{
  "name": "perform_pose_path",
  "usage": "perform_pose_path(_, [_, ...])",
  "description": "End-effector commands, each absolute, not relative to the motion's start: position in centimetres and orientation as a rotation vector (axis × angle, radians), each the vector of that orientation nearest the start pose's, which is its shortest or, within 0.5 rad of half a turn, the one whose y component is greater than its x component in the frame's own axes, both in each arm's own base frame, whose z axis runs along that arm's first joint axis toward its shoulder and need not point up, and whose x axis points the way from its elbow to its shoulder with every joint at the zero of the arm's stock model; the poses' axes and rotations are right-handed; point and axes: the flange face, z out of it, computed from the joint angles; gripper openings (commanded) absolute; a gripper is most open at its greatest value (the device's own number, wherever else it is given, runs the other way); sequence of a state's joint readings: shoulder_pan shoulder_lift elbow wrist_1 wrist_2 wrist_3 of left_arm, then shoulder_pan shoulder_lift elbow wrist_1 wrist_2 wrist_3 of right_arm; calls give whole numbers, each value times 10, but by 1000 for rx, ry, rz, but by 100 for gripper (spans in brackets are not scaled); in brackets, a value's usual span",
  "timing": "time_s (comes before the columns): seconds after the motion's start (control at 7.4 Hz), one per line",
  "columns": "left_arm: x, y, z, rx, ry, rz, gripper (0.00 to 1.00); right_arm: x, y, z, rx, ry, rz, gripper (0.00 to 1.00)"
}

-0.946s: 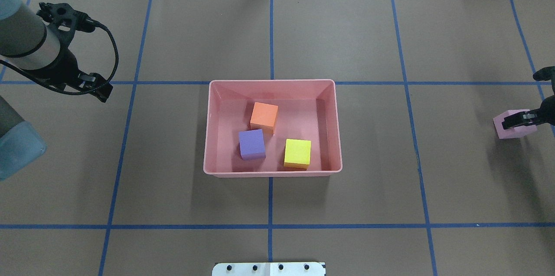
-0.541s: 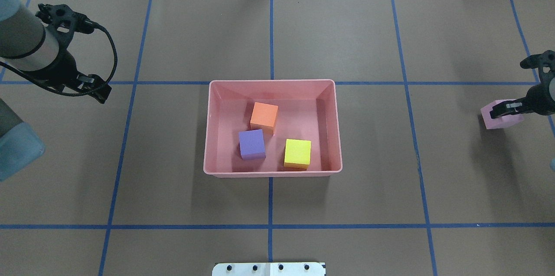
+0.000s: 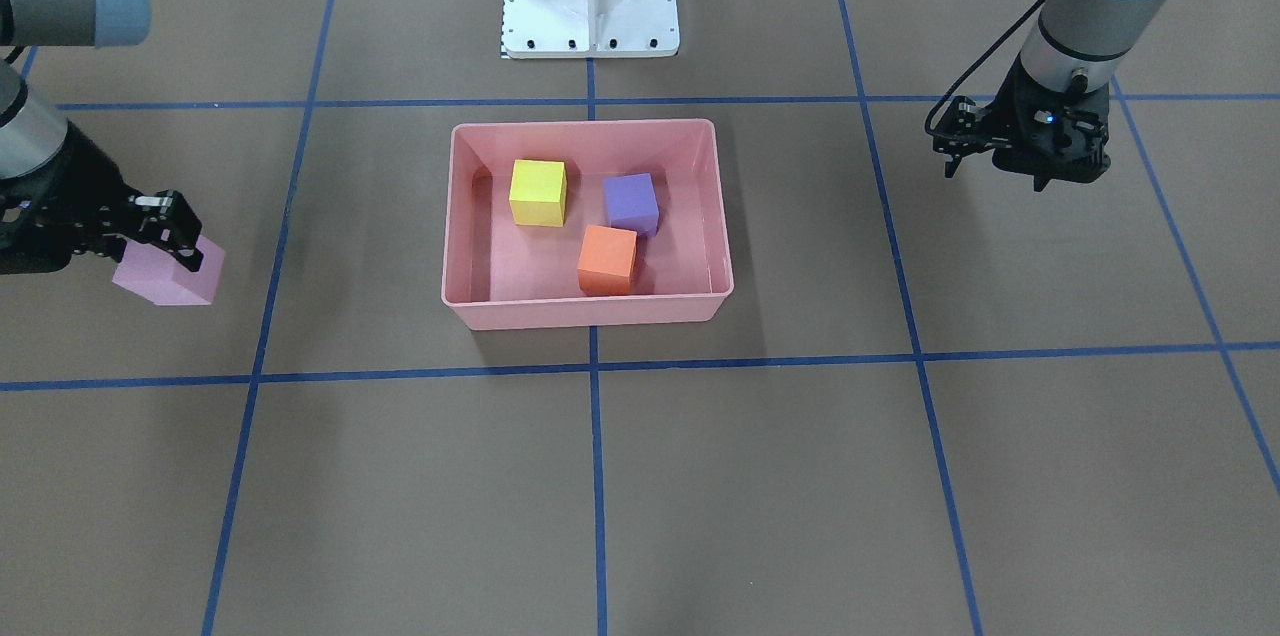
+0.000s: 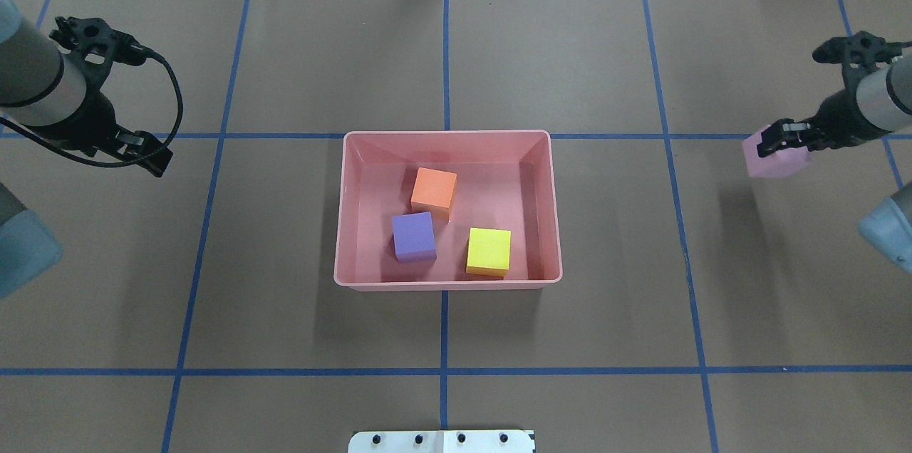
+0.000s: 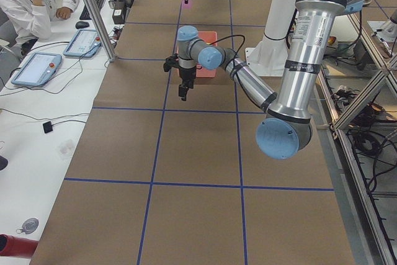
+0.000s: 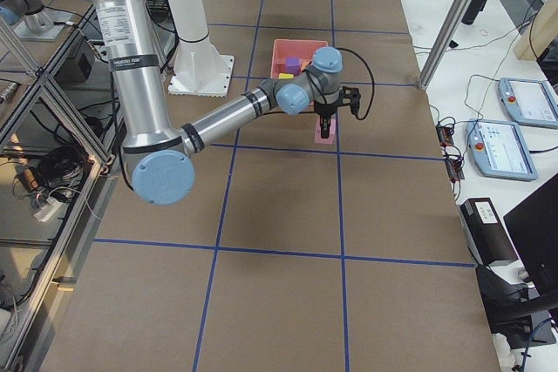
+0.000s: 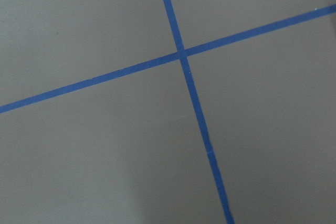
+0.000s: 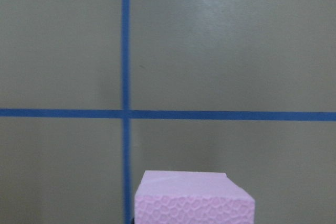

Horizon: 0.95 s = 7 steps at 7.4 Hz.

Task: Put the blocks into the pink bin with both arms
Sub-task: 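Carry the light pink cube with the right gripper into the bin and release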

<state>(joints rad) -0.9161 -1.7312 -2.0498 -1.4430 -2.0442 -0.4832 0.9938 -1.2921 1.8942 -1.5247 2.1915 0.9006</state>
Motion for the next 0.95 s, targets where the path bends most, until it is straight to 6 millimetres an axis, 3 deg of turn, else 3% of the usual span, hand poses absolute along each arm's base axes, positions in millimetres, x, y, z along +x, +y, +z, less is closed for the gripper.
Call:
perform_pose_path(0.0, [181,-467,421,214,654,365,100,-311,-505,229,-22,-894,188,0])
perform_pose_path(0.14, [144,-484,448,202,692,412,100,-361,-484,199,-12,-889,219,0])
perform_pose_path(0.27, [124,-495,471,185,708,428,100,-406,-472,172,0,-882,257,0])
perform_pose_path(0.41, [123,-497,479,173,705,425,100,-443,-456,163,-2,-867,270,0])
perform_pose_path(0.54, [123,-500,481,168,704,420,100,-468,-438,162,23,-846,277,0])
perform_pose_path(0.68, [124,-501,482,165,704,418,100,-474,-432,166,31,-835,272,26])
perform_pose_path(0.81, [125,-502,483,161,705,416,100,-474,-432,171,45,-823,280,86])
